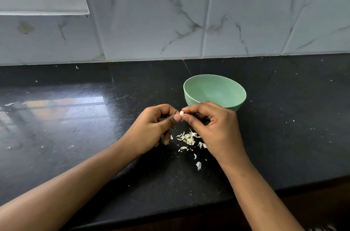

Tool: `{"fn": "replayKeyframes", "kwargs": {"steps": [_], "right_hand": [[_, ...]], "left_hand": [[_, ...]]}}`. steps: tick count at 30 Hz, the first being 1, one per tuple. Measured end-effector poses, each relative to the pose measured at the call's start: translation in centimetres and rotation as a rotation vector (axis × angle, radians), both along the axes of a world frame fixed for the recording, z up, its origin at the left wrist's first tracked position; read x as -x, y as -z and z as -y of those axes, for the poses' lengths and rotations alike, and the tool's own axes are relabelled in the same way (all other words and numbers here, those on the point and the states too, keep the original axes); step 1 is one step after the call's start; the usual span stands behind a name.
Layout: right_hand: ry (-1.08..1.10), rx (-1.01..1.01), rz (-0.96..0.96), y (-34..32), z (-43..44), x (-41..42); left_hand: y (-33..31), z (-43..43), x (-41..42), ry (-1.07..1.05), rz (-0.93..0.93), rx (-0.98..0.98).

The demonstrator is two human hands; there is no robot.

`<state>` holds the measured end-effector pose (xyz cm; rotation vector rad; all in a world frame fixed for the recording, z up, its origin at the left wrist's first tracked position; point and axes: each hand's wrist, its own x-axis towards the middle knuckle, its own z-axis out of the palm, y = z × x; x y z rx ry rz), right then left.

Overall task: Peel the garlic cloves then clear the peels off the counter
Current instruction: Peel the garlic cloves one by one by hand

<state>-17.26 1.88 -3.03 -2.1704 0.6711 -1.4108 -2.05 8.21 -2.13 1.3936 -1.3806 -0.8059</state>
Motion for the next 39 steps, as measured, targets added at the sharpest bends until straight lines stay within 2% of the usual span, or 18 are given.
{"fn": "replayKeyframes", "kwargs": {"steps": [6, 12, 17, 21, 31, 36, 39], "right_hand": [[0.016, 0.047, -0.01, -0.16, -0.14, 0.05], [0.036, 0.101, -0.104, -0.37, -0.32, -0.03], [-0.015, 0.041, -0.165, -0.33, -0.32, 0.07], [0.026, -0.052, -0.099, -0.23, 0.16, 0.34], [0.025, -0.152, -0.032, -0.27, 0.51, 0.58], [-0.032, -0.084, -0.135, -0.37, 0.28, 0.56], [-0.023, -0.1, -0.128, -0.5, 0.15, 0.6]], "left_hand": [[-0.04, -0.06, 0.08, -0.003, -0.019, 0.015], [0.03, -0.05, 0.0, -0.015, -0.043, 0.022], [-0.26, 0.08, -0.02, -0.061, -0.125, 0.003], [-0.24, 0.11, -0.28, -0.096, -0.16, -0.022], [0.0, 0.14, -0.25, -0.111, -0.025, 0.005], [0.01, 0.26, -0.27, -0.127, 0.008, 0.01], [0.09, 0.15, -0.27, -0.136, 0.054, 0.02]]}}
